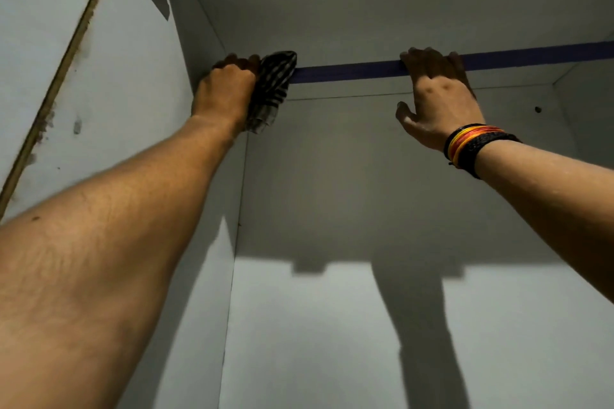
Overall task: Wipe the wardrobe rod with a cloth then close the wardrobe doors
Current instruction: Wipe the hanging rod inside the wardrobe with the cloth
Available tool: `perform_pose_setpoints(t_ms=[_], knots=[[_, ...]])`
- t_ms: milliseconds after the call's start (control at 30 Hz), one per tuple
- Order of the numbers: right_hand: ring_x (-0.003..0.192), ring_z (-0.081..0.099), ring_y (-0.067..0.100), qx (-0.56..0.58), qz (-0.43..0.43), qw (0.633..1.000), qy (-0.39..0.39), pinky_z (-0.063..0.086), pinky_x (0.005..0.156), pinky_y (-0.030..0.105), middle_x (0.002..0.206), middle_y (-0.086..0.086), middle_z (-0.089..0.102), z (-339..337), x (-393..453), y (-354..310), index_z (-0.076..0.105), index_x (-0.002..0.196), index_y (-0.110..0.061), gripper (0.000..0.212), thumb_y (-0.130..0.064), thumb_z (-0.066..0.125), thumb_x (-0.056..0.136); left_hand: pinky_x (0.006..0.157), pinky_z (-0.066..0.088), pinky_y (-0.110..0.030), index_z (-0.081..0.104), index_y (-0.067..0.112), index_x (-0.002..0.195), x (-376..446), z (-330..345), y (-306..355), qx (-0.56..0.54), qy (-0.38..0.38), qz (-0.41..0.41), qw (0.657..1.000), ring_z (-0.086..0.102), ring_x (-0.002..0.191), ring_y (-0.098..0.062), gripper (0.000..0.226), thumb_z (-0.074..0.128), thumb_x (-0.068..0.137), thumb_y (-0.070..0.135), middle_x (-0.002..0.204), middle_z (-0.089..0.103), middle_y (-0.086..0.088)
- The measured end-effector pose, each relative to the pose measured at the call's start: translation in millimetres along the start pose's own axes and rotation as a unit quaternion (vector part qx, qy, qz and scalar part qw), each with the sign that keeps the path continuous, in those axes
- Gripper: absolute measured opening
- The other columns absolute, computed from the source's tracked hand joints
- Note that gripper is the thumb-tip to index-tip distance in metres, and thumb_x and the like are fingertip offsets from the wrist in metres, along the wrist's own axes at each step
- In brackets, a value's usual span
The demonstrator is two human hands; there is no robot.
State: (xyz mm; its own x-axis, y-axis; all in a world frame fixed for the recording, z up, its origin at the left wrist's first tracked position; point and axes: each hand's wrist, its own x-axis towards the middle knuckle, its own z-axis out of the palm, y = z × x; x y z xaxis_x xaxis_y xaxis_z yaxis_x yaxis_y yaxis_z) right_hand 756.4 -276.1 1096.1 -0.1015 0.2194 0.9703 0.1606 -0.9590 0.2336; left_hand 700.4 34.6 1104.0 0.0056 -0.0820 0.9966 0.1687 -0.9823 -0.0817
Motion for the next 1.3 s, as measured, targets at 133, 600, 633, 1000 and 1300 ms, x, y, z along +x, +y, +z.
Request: perform_pose_setpoints(t_ms=[133,600,633,1000,1300], knots=[[0.155,0.017,0.031,0.005,0.023,1.000,-0.002,0.007,0.128,0.049,0.166,0.012,0.024,2,0,-4,0.020,0.160,-0.012,0.080,-0.031,0.062,0.095,0.104,0.050,-0.050,0.037,0.013,0.154,0,6,1,-0.033,0.002,-0.020,0.999,0.049,0.134,-0.042,0.068,0.067,0.094,0.002,0.144,0.050,-0.026],[0.146,0.038,0.032,0.047,0.011,0.997,-0.063,0.026,0.123,0.046,0.155,0.016,0.045,-21,-1,10,0.037,0.150,-0.004,0.067,-0.032,0.060,0.094,0.084,0.055,-0.050,0.060,0.008,0.133,19,-17,152,-0.099,0.022,0.089,0.991,0.064,0.117,-0.045,0.036,0.058,0.097,0.011,0.122,0.068,-0.024],[0.138,0.047,0.035,0.060,0.020,0.996,-0.065,0.034,0.117,0.046,0.144,0.020,0.054,-25,-2,13,0.043,0.143,-0.003,0.060,-0.031,0.061,0.093,0.077,0.054,-0.047,0.064,0.006,0.125,22,-21,168,-0.109,0.015,0.086,0.990,0.067,0.109,-0.045,0.030,0.060,0.095,0.009,0.116,0.070,-0.023],[0.113,0.065,0.026,0.500,0.297,0.813,-0.013,0.057,0.093,0.044,0.123,0.006,0.067,-65,-33,22,0.055,0.128,-0.011,0.059,-0.060,0.056,0.094,0.068,0.037,-0.040,0.048,0.012,0.087,24,-48,192,-0.290,0.039,0.039,0.956,0.060,0.094,-0.038,0.005,0.051,0.090,0.012,0.102,0.064,-0.015],[0.069,0.070,0.018,0.621,0.368,0.686,-0.086,0.059,0.052,0.028,0.086,0.008,0.071,-84,-40,-1,0.062,0.096,-0.012,0.003,-0.012,0.060,0.094,0.066,0.063,-0.028,0.074,0.002,0.092,-5,-62,158,-0.692,-0.207,-0.150,0.675,0.078,0.073,-0.020,0.012,0.080,0.085,0.009,0.084,0.079,-0.010]])
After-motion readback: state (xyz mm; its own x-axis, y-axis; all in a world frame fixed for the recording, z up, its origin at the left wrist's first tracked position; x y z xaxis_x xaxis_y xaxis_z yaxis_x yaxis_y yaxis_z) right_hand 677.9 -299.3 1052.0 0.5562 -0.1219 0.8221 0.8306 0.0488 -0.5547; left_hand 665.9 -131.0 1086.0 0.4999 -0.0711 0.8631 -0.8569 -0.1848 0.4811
